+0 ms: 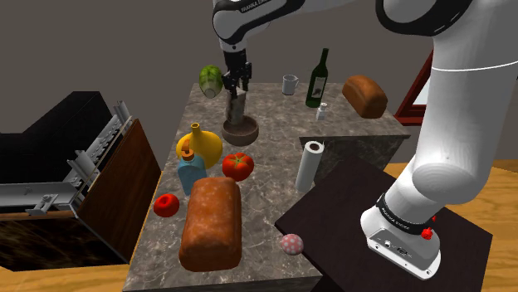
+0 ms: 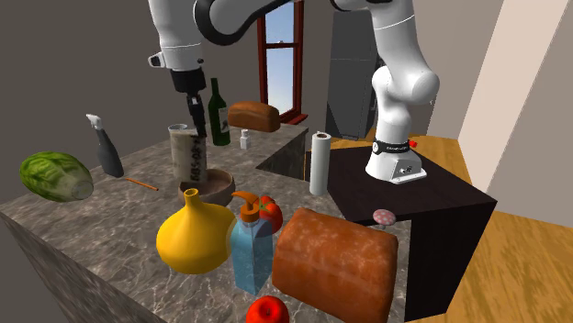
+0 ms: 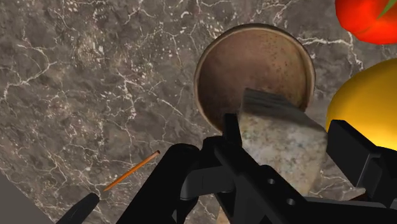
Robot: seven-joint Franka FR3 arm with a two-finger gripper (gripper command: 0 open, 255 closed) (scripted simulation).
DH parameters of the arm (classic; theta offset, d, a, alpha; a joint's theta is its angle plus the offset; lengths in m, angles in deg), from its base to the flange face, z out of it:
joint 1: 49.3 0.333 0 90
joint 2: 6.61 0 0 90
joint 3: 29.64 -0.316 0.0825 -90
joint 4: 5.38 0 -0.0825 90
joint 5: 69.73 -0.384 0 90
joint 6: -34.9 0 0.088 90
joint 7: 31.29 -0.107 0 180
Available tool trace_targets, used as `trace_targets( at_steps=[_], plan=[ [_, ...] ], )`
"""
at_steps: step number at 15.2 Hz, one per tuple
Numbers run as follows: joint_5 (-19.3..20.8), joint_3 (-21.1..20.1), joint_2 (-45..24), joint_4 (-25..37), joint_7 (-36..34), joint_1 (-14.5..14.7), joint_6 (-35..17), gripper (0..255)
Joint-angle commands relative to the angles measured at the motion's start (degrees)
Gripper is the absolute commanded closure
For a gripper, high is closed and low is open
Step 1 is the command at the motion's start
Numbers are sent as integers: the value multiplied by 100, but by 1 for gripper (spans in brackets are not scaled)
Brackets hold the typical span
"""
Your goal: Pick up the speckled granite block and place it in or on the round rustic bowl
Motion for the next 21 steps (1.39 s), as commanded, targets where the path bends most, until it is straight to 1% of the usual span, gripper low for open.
trace_targets(
  at_steps=[1, 9, 17, 18, 21],
  plan=[
    [11, 6, -44, -95, -7, -6, -146, 255],
    [55, 24, -261, -385, -64, -3, -650, 255],
    [55, 24, -261, -385, -64, -3, -650, 255],
    [55, 24, -260, -386, -64, -3, -650, 0],
    [55, 24, -260, -386, -64, -2, -651, 0]
  ],
)
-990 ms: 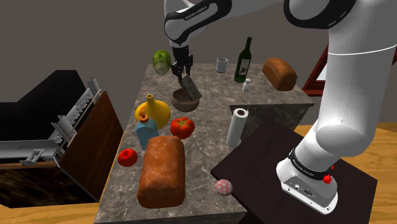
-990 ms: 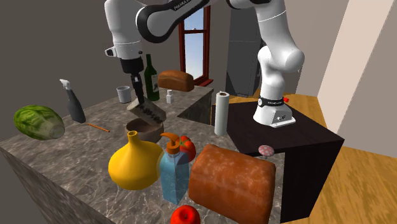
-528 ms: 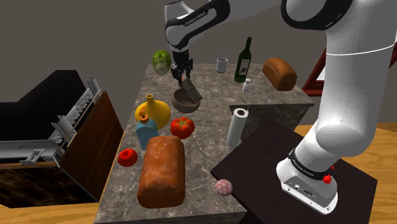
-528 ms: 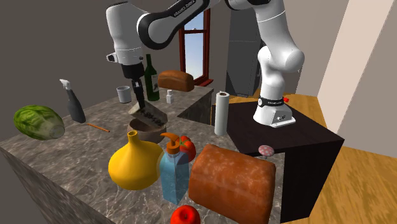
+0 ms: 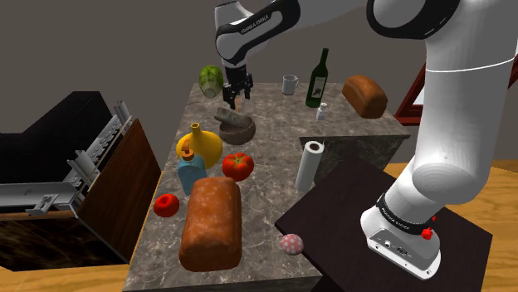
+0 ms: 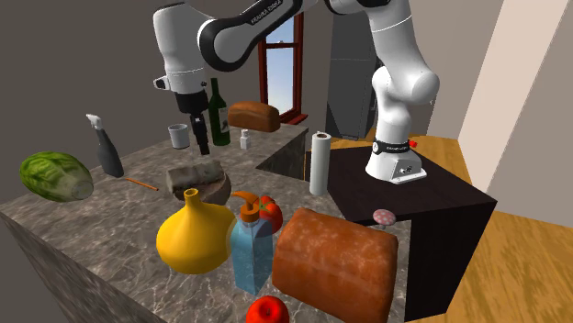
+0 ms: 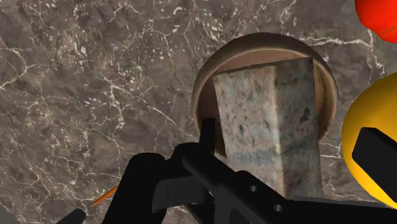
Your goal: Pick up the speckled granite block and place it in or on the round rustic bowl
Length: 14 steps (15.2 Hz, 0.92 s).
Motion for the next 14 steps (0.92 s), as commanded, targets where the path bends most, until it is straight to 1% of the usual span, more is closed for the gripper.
trace_targets(
  at_steps=[1, 2, 6, 14],
  plan=[
    [0, 0, 0, 0, 0, 0, 0, 0],
    [0, 0, 0, 0, 0, 0, 0, 0],
    [-47, -29, 194, 454, 35, 26, 648, 0],
    [-47, -29, 194, 455, 35, 26, 648, 0]
  ],
)
